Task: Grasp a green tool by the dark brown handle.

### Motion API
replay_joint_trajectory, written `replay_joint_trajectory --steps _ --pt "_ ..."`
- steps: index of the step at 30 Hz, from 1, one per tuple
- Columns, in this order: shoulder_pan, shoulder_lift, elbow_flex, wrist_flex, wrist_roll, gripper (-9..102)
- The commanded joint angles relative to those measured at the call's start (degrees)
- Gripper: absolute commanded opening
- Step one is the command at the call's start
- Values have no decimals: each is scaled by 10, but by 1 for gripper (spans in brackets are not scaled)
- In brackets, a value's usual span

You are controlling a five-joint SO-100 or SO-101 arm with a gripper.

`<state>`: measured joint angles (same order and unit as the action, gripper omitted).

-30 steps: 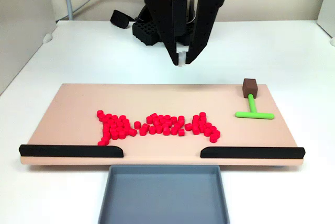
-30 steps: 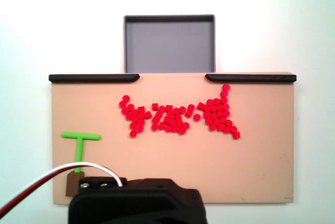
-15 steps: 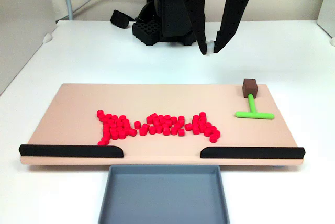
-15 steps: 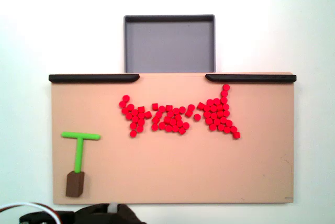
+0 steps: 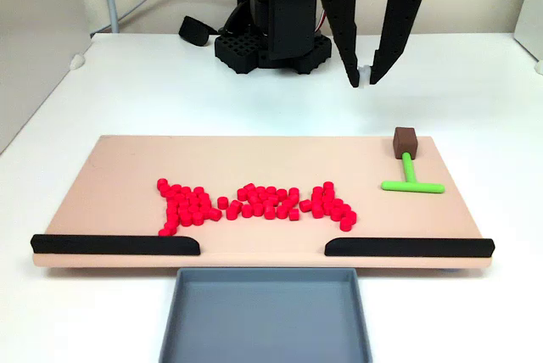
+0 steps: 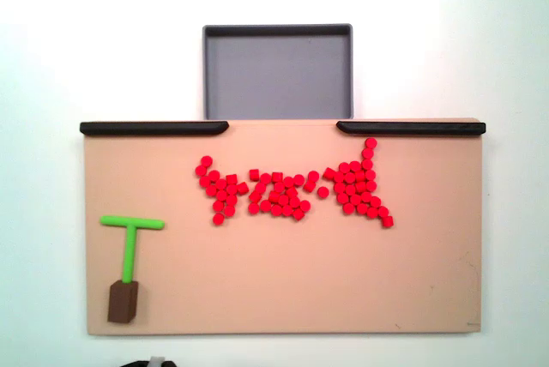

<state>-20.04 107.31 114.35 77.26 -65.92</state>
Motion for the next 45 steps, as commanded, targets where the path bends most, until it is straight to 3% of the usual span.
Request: replay_joint_trajectory --steps 1,9,45 --pt "-11 30 13 -17 16 0" --pt "-27 20 8 -32 69 0" --pt "-37 -112 -99 -45 37 7"
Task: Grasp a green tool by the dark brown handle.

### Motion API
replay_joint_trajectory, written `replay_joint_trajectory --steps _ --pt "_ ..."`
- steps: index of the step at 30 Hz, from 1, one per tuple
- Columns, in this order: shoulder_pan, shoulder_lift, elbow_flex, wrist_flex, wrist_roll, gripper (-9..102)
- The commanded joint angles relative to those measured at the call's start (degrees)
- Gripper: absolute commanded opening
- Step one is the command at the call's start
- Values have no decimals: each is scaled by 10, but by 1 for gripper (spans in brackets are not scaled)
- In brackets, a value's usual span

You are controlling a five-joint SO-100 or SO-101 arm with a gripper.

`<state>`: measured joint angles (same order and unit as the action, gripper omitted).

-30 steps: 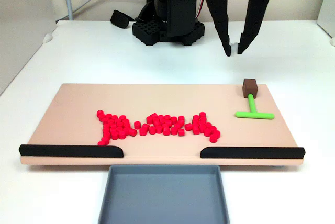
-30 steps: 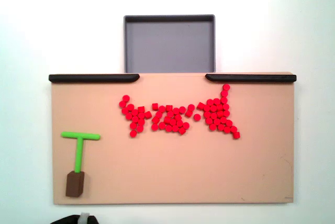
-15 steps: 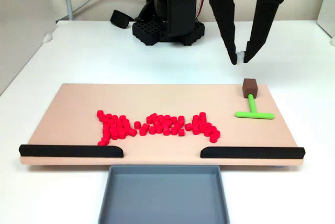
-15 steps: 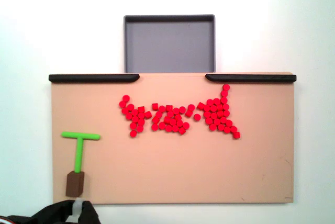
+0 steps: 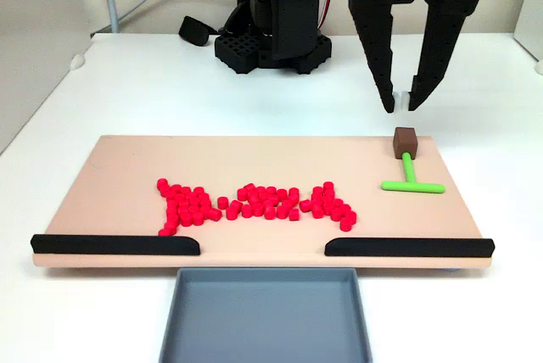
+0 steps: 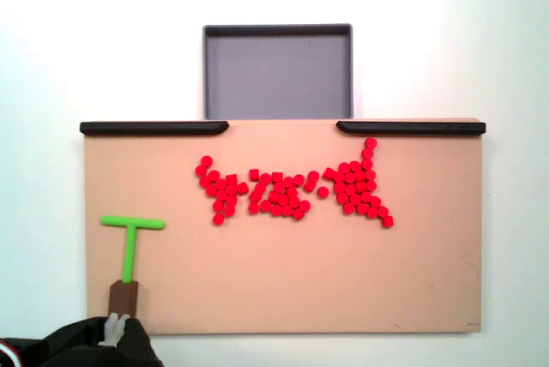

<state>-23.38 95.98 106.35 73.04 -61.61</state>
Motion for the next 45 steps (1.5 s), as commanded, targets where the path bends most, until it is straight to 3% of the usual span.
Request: replay_joint_trajectory --steps 1,9,45 --pt "-4 1 -19 -4 -7 8" --pt "-3 -5 -19 -1 -14 16" --pt "22 -71 -47 -15 -21 18"
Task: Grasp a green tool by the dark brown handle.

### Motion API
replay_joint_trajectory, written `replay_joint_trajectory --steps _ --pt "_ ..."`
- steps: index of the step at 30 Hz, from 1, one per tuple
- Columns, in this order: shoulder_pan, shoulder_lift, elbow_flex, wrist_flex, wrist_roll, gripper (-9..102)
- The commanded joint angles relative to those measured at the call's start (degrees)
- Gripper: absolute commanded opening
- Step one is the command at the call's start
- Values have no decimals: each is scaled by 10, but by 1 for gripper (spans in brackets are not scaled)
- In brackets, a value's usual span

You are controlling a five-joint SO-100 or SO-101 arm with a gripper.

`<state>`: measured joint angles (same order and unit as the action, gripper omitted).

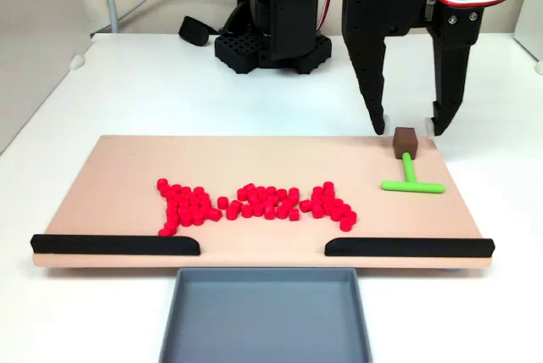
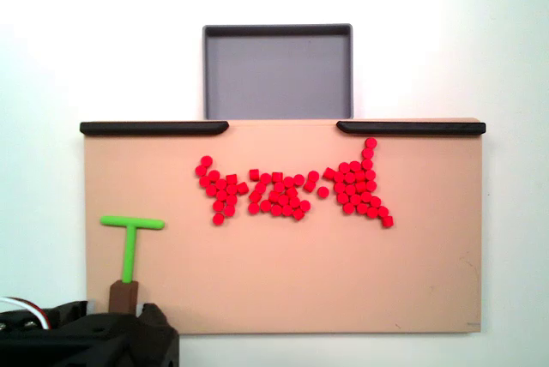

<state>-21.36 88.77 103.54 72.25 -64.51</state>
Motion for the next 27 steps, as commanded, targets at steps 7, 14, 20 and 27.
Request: replay_joint_trajectory --steps 7,14,20,27 --pt "1 -7 -18 -8 8 18" --pt "-4 -13 -18 -8 7 16" --pt "-4 -16 -18 -8 7 15" --pt "-8 -17 -18 -8 8 8"
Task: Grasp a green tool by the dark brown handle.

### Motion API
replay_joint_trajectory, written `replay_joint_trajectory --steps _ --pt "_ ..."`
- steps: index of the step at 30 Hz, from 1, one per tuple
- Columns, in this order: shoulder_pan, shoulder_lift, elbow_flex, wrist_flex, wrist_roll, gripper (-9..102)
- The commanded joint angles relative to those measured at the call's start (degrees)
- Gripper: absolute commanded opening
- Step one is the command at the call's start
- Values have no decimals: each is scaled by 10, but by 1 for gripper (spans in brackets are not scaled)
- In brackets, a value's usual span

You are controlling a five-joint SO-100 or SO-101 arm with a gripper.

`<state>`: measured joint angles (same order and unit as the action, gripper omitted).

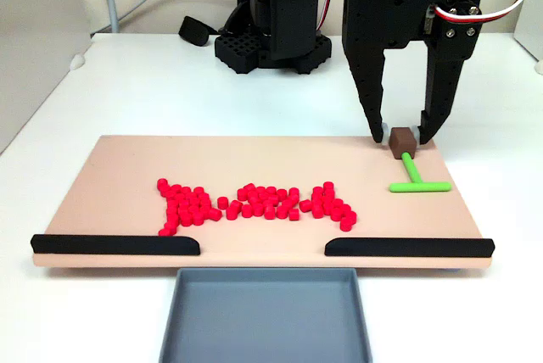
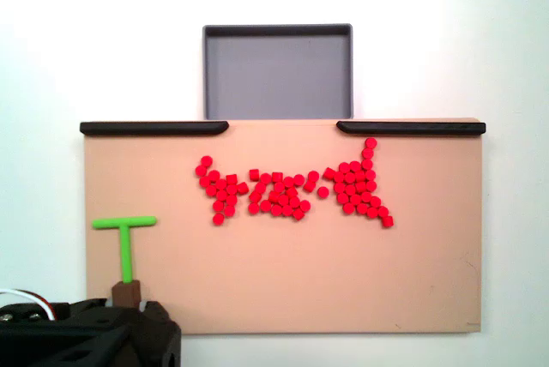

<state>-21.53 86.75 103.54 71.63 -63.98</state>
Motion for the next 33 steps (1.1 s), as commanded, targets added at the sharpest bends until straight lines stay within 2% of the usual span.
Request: replay_joint_trajectory --steps 1,4,33 --pt "-6 4 -18 -2 3 6" --pt "-7 4 -18 -2 0 0" --pt "-4 45 -24 6 -11 0"
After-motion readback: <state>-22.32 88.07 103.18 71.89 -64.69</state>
